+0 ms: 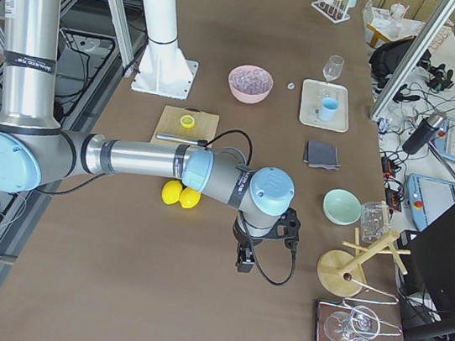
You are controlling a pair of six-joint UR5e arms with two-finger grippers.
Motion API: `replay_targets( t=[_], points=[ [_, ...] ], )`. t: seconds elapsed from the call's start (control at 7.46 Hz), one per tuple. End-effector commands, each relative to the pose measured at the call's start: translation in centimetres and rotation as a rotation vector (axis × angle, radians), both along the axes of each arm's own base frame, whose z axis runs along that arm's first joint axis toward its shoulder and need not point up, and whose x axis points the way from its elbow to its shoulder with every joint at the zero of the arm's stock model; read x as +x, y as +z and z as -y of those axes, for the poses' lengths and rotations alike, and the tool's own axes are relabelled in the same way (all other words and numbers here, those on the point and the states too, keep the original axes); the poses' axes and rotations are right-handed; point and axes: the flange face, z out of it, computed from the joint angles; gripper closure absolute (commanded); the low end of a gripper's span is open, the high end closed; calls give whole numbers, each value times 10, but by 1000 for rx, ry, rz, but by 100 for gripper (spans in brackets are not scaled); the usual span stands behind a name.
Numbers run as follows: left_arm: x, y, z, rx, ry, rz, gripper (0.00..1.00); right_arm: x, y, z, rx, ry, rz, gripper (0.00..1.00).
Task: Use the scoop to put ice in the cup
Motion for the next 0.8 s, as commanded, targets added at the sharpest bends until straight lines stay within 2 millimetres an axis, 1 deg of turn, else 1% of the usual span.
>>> replay_targets(
  t=[0.0, 0.13, 0.27, 0.67],
  points=[
    [0, 2, -2, -4, 0, 0, 2, -1, 15, -9, 0, 5, 2, 0],
    [0, 2, -2, -4, 0, 0, 2, -1, 15, -10, 2, 3, 4, 0],
    [0, 2, -2, -6, 0, 0, 2, -2, 19, -15, -7, 6, 6, 0],
    [0, 2, -2, -6, 0, 0, 2, -2, 22, -16, -15, 8, 6, 0]
  ],
)
